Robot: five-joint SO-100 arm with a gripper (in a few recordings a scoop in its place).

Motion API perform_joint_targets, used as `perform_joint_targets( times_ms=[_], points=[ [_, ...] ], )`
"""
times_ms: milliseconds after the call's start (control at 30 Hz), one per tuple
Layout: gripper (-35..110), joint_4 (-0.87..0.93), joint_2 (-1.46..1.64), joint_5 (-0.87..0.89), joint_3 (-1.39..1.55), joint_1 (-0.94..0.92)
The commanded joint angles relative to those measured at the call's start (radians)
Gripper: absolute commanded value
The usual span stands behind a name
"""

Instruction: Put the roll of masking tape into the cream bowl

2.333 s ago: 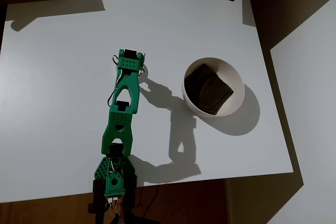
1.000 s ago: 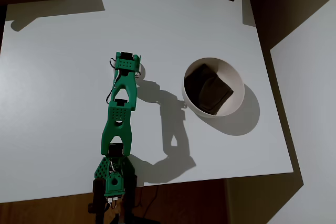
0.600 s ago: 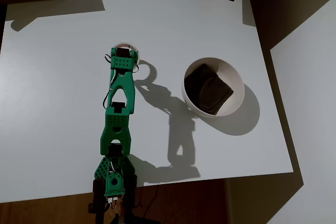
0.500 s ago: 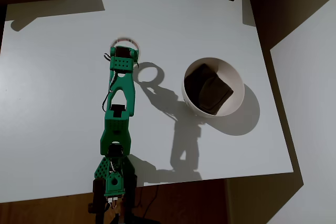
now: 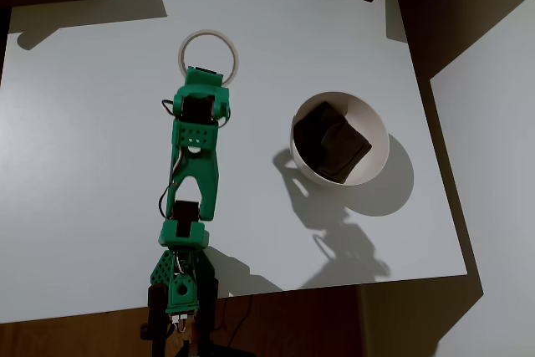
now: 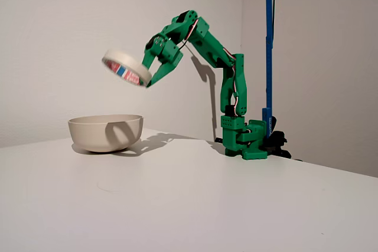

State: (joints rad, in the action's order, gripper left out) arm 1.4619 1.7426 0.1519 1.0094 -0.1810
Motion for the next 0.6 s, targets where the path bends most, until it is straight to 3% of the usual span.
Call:
perform_joint_targets(
  times_ms=[0,267,567],
  points=[
    [-8,0.029,0.239,0.005,-0.052,-0.072],
    [-8,0.014,0.318,-0.037,-0.052,-0.307],
    [-8,-0.094,0.172,-0.052,-0.052,-0.660]
  ],
)
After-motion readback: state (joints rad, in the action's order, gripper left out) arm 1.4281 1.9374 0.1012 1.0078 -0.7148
